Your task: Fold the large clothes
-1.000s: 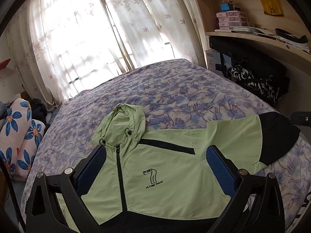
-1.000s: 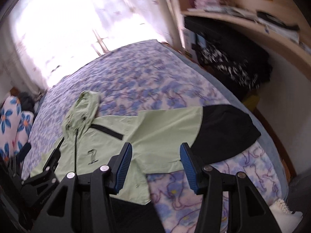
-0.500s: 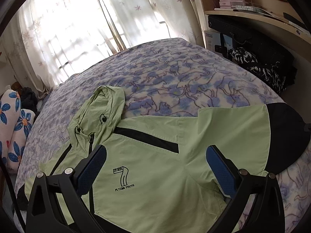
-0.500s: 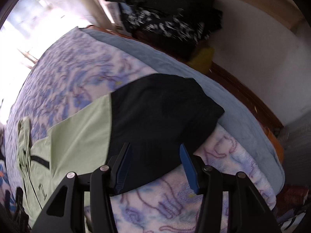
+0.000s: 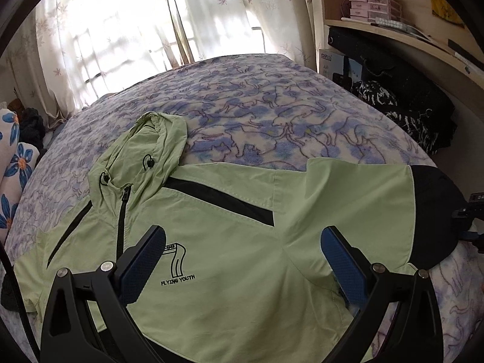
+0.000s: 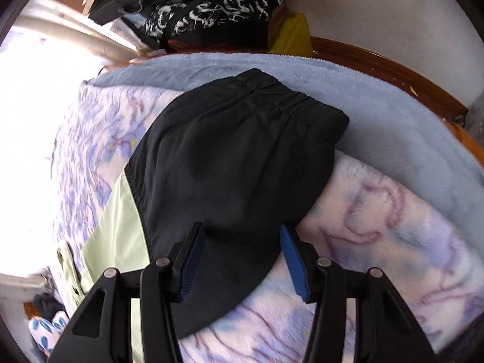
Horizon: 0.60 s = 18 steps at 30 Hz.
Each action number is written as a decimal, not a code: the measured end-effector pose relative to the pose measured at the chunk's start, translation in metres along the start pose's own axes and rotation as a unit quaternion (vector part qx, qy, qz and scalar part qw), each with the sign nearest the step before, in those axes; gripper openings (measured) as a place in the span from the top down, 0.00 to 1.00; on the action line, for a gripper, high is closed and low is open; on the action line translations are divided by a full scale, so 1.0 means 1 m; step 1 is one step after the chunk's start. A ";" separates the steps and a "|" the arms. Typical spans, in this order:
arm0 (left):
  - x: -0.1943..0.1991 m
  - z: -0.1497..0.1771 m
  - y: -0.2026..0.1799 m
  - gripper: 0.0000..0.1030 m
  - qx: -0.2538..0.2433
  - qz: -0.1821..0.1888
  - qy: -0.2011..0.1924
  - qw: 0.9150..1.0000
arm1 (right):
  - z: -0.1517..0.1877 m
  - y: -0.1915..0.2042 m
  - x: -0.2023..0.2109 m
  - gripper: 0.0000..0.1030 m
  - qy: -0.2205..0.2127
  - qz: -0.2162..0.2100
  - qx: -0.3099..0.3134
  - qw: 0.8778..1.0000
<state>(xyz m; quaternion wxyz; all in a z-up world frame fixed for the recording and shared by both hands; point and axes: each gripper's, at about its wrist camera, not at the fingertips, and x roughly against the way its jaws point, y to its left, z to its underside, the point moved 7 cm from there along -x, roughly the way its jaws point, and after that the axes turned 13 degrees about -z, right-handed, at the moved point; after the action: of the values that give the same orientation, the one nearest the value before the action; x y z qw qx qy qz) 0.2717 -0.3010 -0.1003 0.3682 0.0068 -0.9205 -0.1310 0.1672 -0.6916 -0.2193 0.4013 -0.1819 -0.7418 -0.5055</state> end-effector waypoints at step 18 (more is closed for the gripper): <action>0.070 0.003 0.066 0.01 0.041 0.030 -0.061 0.997 | 0.152 0.261 0.074 0.98 -0.063 -0.190 0.417 0.887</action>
<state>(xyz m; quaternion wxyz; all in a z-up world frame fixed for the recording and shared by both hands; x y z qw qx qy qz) 0.2241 -0.2438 -0.0386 0.3145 -0.0140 -0.9456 -0.0818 0.2360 -0.4554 -0.0298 0.2894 0.1149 -0.9282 -0.2035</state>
